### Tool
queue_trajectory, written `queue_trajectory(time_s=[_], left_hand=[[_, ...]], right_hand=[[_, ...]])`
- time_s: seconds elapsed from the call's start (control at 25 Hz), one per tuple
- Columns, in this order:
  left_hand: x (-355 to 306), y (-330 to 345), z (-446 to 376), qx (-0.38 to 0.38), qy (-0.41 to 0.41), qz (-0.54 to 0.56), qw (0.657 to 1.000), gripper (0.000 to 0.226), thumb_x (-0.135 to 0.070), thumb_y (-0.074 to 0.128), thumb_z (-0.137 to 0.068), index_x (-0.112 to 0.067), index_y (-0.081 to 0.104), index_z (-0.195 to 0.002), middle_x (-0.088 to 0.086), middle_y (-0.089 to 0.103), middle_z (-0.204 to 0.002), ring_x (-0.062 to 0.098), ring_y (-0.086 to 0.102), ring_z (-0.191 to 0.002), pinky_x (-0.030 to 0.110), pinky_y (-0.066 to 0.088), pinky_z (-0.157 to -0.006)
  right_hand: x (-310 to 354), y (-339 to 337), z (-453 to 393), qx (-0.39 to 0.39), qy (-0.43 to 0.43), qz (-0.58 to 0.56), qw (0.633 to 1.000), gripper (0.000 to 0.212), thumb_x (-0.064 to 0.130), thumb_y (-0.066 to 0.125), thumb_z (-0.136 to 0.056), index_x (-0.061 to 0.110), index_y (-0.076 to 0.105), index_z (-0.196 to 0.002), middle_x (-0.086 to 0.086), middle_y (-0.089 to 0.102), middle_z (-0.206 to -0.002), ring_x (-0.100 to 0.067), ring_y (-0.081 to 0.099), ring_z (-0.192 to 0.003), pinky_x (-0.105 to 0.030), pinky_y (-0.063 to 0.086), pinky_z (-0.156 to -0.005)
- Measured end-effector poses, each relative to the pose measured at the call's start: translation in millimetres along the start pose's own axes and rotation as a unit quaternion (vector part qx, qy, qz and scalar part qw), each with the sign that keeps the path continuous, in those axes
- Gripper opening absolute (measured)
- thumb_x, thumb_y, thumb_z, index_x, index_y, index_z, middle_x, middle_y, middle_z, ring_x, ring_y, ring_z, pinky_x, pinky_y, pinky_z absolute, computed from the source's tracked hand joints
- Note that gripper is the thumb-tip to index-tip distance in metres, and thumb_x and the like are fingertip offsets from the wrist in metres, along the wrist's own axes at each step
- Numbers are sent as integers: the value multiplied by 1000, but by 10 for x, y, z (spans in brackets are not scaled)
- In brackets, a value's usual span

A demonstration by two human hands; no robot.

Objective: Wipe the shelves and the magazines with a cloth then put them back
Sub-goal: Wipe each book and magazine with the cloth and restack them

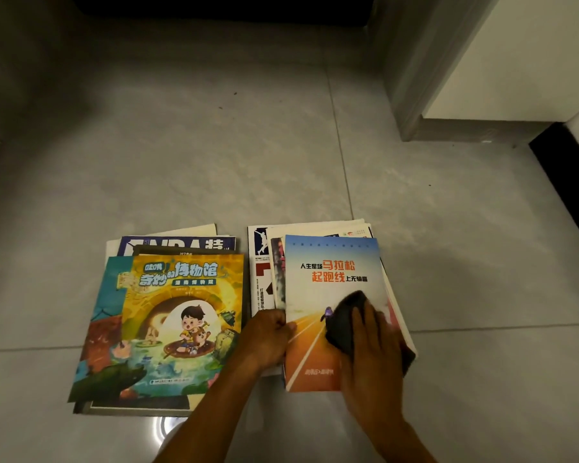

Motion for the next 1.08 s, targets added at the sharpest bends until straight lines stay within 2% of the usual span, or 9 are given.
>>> queue_trajectory(time_s=[0.08, 0.2, 0.32, 0.4, 0.44, 0.6, 0.8, 1.0, 1.08], left_hand=[[-27, -11, -4, -10, 1, -3, 1000, 18, -29, 57, -93, -19, 68, -102, 3, 66, -116, 23, 61, -105, 42, 54, -90], [-43, -47, -3, -26, 1, -23, 999, 9, -28, 58, -92, -20, 63, -93, 1, 65, -111, 19, 59, -100, 42, 53, -91], [-34, -19, -6, -11, -9, -27, 1000, 8, -31, 65, -87, -26, 61, -90, -1, 68, -106, 21, 66, -92, 43, 57, -83], [-61, 43, 5, 4, 4, -59, 998, 25, -34, 73, -80, -27, 66, -103, -4, 69, -108, 18, 67, -94, 40, 56, -87], [-97, 59, 21, 1, 11, -75, 997, 31, -34, 74, -79, -28, 66, -108, -6, 69, -110, 17, 67, -97, 38, 54, -89], [-147, 14, 55, -34, 16, -93, 995, 21, -29, 72, -82, -28, 66, -102, -2, 70, -109, 17, 64, -97, 33, 52, -91], [-119, 28, 52, -20, 7, -79, 997, 35, -33, 77, -76, -28, 66, -108, -5, 70, -110, 15, 65, -98, 35, 53, -91], [-78, 52, 22, -23, 14, -70, 997, 21, -36, 75, -78, -34, 63, -95, -5, 71, -106, 12, 66, -92, 35, 53, -89], [-73, 46, 28, -29, 10, -68, 997, 26, -31, 77, -77, -32, 63, -98, -6, 71, -107, 11, 65, -94, 32, 52, -89]], right_hand=[[588, 122, 292, -42, -139, 24, 989, 74, 54, 52, -85, 16, 31, -145, -9, 28, -153, -33, 24, -139, -49, 14, -114], [562, 86, 362, 9, -293, 54, 954, 96, 46, 74, -68, 25, 26, -148, 0, 29, -152, -26, 27, -139, -47, 22, -112], [-247, -150, -58, 0, -69, -40, 997, 81, 38, 60, -81, 27, 19, -151, -9, 36, -150, -34, 36, -136, -60, 43, -99], [-339, -148, -101, -42, 75, -52, 995, 74, 42, 60, -83, 18, 29, -146, -17, 45, -144, -41, 42, -131, -64, 42, -96], [-114, -125, -89, -54, 62, -20, 996, 79, 45, 68, -78, 15, 35, -143, -17, 48, -142, -41, 44, -130, -63, 40, -97], [530, -1, -316, 9, -220, 21, 975, 94, 48, 81, -61, 18, 39, -141, -8, 48, -143, -32, 48, -129, -53, 40, -101], [-17, -103, -1117, -3, 66, -79, 995, 74, 19, 73, -81, 17, 34, -145, -13, 41, -147, -35, 38, -134, -54, 35, -108], [1092, 33, -971, 69, -277, -74, 956, 75, 21, 72, -78, 26, 36, -144, -2, 32, -154, -26, 26, -142, -47, 17, -115], [675, 17, -1217, 56, -225, -62, 971, 71, 19, 71, -81, 22, 38, -144, -5, 37, -151, -28, 31, -139, -51, 22, -115]])
Point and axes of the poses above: each hand's wrist, its own z-axis away from the middle knuckle, its own y-axis out of the palm, x = y × z, the point moved 9 cm from there along -z, towards the middle knuckle
